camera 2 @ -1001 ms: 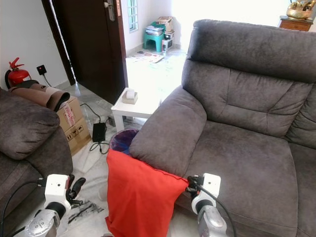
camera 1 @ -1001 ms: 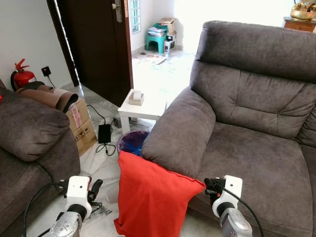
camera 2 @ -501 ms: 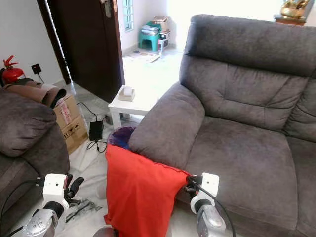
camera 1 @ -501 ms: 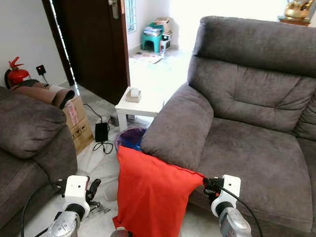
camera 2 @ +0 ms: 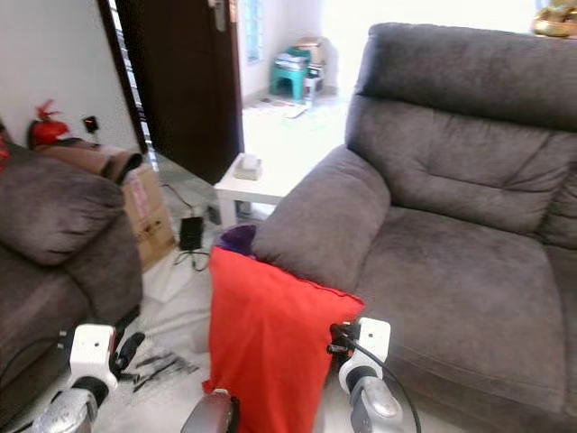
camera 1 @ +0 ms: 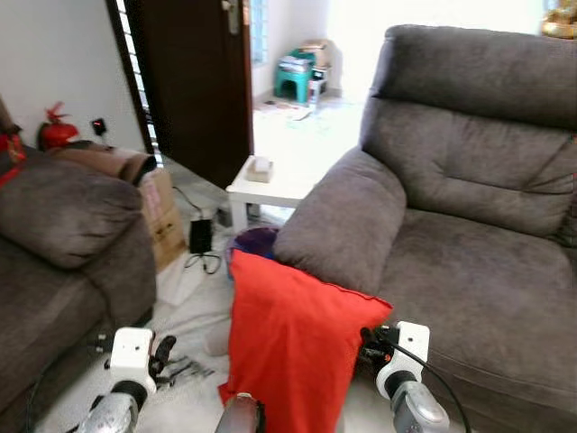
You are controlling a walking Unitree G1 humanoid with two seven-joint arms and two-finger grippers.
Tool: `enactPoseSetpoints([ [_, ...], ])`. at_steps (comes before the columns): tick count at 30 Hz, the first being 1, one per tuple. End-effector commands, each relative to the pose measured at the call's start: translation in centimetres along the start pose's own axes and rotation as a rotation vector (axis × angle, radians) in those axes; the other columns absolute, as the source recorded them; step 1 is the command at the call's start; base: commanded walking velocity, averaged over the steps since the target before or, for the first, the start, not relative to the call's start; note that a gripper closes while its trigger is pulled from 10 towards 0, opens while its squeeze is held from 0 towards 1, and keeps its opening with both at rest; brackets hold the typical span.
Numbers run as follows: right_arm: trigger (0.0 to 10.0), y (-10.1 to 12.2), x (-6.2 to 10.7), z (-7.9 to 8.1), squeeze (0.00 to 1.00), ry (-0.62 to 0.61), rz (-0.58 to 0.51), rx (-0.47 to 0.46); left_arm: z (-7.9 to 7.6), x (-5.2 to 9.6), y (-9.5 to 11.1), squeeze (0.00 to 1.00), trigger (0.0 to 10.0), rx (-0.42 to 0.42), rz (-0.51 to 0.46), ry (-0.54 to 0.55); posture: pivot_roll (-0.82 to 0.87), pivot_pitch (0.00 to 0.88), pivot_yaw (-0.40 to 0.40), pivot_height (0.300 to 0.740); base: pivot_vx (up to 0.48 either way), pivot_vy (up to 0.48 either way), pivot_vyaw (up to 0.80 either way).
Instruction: Move the pillow to the sofa from floor
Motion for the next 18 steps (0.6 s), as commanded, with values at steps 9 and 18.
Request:
enactPoseSetpoints([
  [9, 10.0, 0.83, -0.23, -0.50, 0.00, -0.018, -0.021, -0.005, 0.12, -0.16, 0.30, 0.00, 10.0, 0.022, -0.005, 0.006, 0.12, 0.000, 0.019, 0.618, 0.000, 0.000, 0.00],
  [18, 10.0, 1.37, -0.27, -0.80, 0.00, -0.026, -0.046, 0.015, 0.05, -0.27, 0.42, 0.00, 10.0, 0.023, -0.007, 0.005, 0.12, 0.000, 0.018, 0.618, 0.000, 0.000, 0.30],
])
Point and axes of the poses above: a point about 5 cm out from each wrist's last joint towards the gripper, its own x axis pointing back from the gripper into the wrist, its own y axis along the axis of the wrist's last joint, z = x × y, the point moved 3 cm from there along -x, pointing out of the wrist towards the gripper, and after that the axes turned 9 degrees about x, right-handed, at the moved point
